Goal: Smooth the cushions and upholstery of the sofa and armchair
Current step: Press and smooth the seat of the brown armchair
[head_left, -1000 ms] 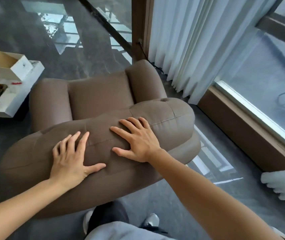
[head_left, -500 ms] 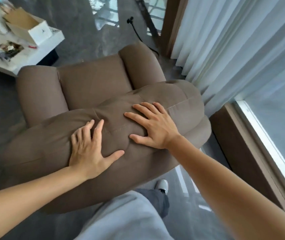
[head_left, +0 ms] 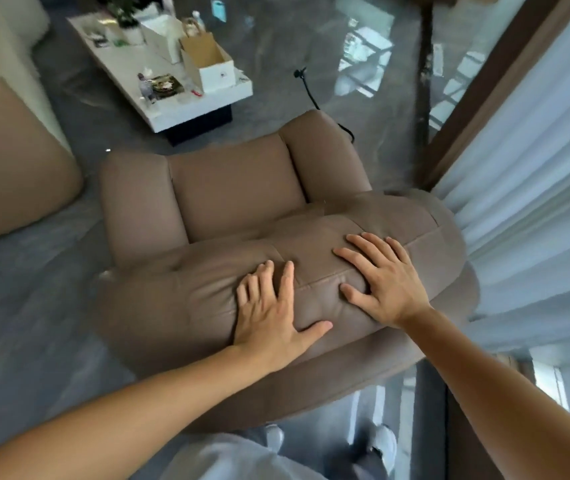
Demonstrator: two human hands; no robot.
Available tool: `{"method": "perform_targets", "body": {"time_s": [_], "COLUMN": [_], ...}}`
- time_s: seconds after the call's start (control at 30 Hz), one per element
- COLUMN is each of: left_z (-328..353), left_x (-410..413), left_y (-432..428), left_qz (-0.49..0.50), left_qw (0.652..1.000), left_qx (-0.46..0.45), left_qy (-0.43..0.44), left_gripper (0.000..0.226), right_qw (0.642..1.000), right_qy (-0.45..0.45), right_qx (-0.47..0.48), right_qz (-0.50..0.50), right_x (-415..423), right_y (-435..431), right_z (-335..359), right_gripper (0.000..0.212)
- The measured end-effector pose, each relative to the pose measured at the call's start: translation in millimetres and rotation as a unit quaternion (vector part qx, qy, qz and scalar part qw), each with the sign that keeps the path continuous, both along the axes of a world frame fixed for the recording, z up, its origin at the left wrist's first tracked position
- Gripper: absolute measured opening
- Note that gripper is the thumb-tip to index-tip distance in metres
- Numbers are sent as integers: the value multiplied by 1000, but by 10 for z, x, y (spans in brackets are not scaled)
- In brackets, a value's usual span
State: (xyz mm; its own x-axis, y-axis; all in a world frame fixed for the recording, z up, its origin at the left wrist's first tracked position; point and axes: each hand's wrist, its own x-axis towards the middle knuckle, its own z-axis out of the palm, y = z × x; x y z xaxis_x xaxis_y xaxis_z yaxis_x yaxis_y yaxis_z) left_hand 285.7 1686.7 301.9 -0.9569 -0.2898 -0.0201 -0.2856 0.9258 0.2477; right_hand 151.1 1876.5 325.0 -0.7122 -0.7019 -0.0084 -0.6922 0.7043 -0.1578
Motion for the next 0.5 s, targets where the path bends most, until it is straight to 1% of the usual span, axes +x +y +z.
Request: {"method": "perform_targets", "body": {"time_s": [0.23,0.3,0.4,0.43,0.5], "left_z": [0,81,160,167,140], "left_x": [-658,-819,-1024,-1044,-982], "left_y": [995,1163,1265,1267,1251], "left_qz": [50,52,23,25,63], "left_qw": [999,999,999,998,997], "left_qx": [2,-8,-43,-50,-54], "left_qy": [0,-11,1,4,2], "left_gripper": [106,105,96,93,90], "right_qw": [996,998,992,989,990], "right_qy": [-1,-25,-95,-105,-90], "right_qx": [12,1,-45,-47,-12], "right_qz": [85,52,-69,-96,-107], "right_x": [-977,-1114,-1191,-1173,-1061], "right_y": [740,803,702,646,563], "right_z": [-28,4,12,7,-36], "right_gripper": [70,66,53,54,62]}}
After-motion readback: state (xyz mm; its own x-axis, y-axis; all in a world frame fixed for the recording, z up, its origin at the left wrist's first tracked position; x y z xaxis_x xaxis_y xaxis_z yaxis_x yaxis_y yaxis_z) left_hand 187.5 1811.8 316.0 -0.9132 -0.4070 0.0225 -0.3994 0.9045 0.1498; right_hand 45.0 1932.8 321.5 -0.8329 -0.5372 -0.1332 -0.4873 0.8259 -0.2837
